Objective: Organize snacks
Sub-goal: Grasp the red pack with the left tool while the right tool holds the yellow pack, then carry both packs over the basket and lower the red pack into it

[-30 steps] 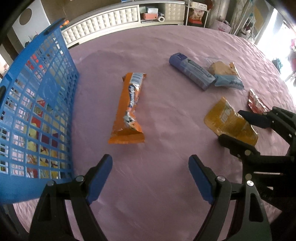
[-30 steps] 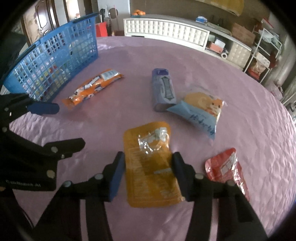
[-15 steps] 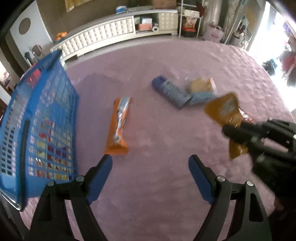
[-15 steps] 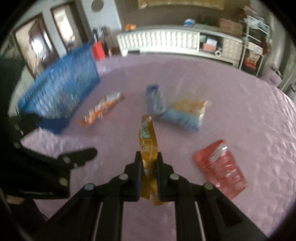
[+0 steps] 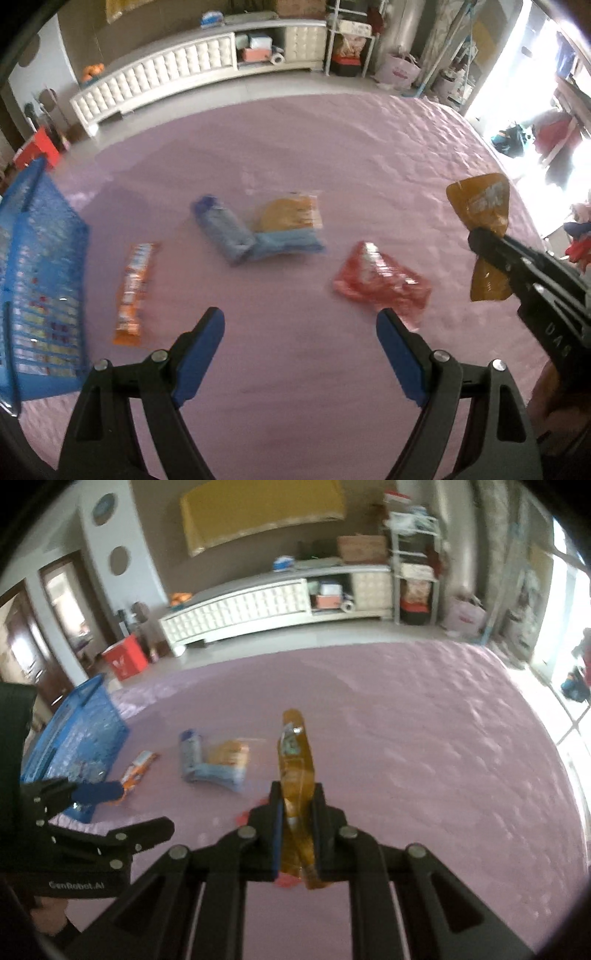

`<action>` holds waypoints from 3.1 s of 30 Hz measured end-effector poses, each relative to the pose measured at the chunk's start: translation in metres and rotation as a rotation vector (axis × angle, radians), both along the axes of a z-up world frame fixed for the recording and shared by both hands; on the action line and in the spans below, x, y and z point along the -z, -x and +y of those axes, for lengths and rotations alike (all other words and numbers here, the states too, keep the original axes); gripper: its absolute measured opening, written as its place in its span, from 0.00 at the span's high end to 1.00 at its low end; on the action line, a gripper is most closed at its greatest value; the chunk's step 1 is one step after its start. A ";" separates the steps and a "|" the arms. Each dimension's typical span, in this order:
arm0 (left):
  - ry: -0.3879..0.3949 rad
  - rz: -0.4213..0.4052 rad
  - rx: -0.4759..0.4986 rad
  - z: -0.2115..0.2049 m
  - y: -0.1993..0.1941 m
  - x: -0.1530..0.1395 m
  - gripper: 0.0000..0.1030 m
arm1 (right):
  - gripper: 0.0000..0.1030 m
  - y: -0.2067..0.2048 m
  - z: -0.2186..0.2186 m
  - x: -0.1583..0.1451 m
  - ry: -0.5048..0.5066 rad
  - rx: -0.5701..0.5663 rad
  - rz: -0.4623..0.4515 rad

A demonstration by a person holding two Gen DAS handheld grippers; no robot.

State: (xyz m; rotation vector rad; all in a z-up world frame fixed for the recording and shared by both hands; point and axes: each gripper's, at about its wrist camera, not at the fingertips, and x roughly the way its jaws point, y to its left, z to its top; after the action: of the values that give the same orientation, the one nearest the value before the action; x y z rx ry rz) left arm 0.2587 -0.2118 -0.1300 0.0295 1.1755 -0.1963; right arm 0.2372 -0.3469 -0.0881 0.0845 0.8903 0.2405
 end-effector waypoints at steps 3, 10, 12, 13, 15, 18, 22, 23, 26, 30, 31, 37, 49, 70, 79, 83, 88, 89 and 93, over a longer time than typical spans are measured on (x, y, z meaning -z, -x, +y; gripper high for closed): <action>-0.023 -0.012 0.082 -0.029 -0.007 0.006 0.20 | 0.84 -0.001 -0.018 0.004 -0.021 0.047 0.033; -0.039 0.072 0.017 -0.052 -0.018 0.034 0.20 | 0.84 0.005 -0.041 0.013 -0.046 0.036 0.058; 0.027 0.124 -0.085 -0.051 -0.027 0.043 0.20 | 0.84 0.001 -0.048 0.017 -0.040 0.063 0.078; 0.062 0.146 -0.139 -0.051 -0.032 0.048 0.20 | 0.84 0.001 -0.052 0.017 -0.040 0.075 0.081; 0.100 0.170 -0.202 -0.053 -0.040 0.055 0.20 | 0.84 0.001 -0.057 0.018 -0.029 0.089 0.081; 0.096 0.198 -0.257 -0.065 -0.051 0.067 0.20 | 0.84 0.002 -0.060 0.022 -0.018 0.092 0.094; 0.037 0.165 -0.310 -0.074 -0.054 0.072 0.19 | 0.84 0.002 -0.065 0.028 -0.049 0.089 0.122; 0.020 0.156 -0.322 -0.076 -0.054 0.072 0.17 | 0.84 0.002 -0.066 0.029 -0.063 0.084 0.130; -0.049 0.149 -0.305 -0.088 -0.053 0.074 0.17 | 0.84 0.001 -0.066 0.034 -0.060 0.077 0.157; -0.077 0.139 -0.259 -0.097 -0.052 0.071 0.24 | 0.84 -0.002 -0.062 0.046 -0.003 0.083 0.208; -0.078 0.135 -0.237 -0.101 -0.051 0.070 0.28 | 0.84 -0.002 -0.062 0.046 0.011 0.087 0.209; -0.107 0.079 -0.115 -0.104 -0.039 0.058 0.62 | 0.84 0.002 -0.059 0.047 0.020 0.085 0.223; 0.042 0.074 0.037 -0.070 -0.010 0.050 1.00 | 0.84 0.004 -0.041 0.046 0.015 0.025 0.229; 0.147 -0.224 0.157 0.006 0.054 -0.051 1.00 | 0.84 0.050 0.017 -0.028 0.025 -0.044 0.102; 0.154 -0.352 0.084 0.084 0.079 -0.109 1.00 | 0.84 0.062 0.090 -0.067 0.031 -0.139 0.025; 0.151 -0.404 0.045 0.127 0.092 -0.135 1.00 | 0.84 0.062 0.127 -0.085 0.009 -0.196 -0.012; 0.116 -0.452 0.012 0.169 0.103 -0.156 1.00 | 0.84 0.061 0.179 -0.101 -0.007 -0.272 -0.054; 0.107 -0.458 0.001 0.177 0.104 -0.160 1.00 | 0.84 0.060 0.187 -0.103 -0.009 -0.284 -0.059; 0.080 -0.474 -0.045 0.209 0.106 -0.171 1.00 | 0.84 0.057 0.227 -0.109 -0.015 -0.344 -0.073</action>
State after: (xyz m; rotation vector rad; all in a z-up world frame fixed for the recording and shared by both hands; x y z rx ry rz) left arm 0.1529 -0.0030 0.0413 -0.0204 0.6945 -0.1834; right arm 0.1806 -0.1202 0.0207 -0.0647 0.8267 0.5678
